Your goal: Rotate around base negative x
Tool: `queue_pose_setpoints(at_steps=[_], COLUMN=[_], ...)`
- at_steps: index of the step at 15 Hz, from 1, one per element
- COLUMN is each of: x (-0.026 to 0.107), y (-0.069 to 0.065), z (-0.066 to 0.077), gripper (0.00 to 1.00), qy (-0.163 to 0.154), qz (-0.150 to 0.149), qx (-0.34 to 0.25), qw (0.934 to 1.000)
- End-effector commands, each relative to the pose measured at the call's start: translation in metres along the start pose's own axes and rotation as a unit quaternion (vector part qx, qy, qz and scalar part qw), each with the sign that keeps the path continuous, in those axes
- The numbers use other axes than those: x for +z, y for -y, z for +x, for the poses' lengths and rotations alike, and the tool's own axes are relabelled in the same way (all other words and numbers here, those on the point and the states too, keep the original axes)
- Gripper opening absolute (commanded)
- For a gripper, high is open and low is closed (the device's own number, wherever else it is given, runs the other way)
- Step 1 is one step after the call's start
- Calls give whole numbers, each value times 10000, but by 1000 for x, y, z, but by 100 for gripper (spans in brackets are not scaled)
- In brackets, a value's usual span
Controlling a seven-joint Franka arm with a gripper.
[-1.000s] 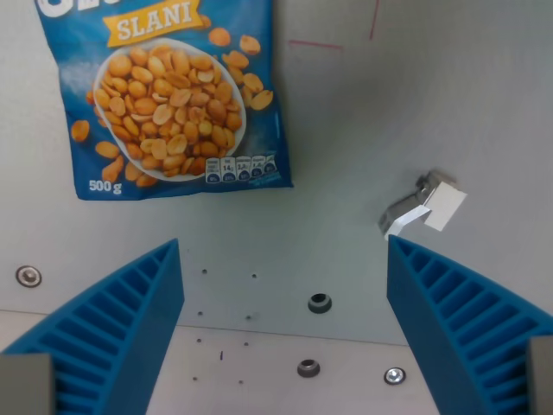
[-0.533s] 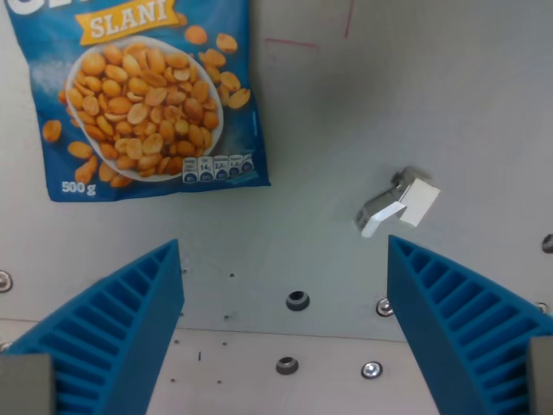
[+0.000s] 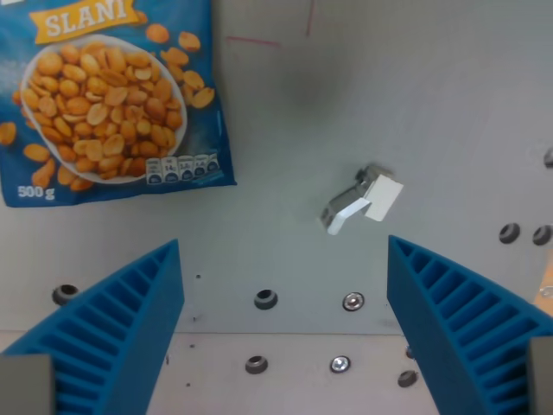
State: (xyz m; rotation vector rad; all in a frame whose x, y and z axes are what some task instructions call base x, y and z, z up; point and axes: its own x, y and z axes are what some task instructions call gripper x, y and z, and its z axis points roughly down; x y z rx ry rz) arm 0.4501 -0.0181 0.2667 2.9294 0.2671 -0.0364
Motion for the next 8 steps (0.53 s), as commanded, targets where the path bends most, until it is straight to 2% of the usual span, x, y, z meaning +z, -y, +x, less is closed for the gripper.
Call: queue_pose_setpoints(at_steps=[1,8], x=[-3,-3], y=[2,2], z=[-1,-1], gripper=[100,100], qy=[239,328], qz=[-1144,-1597], qx=[112,113], qw=[9931,9866])
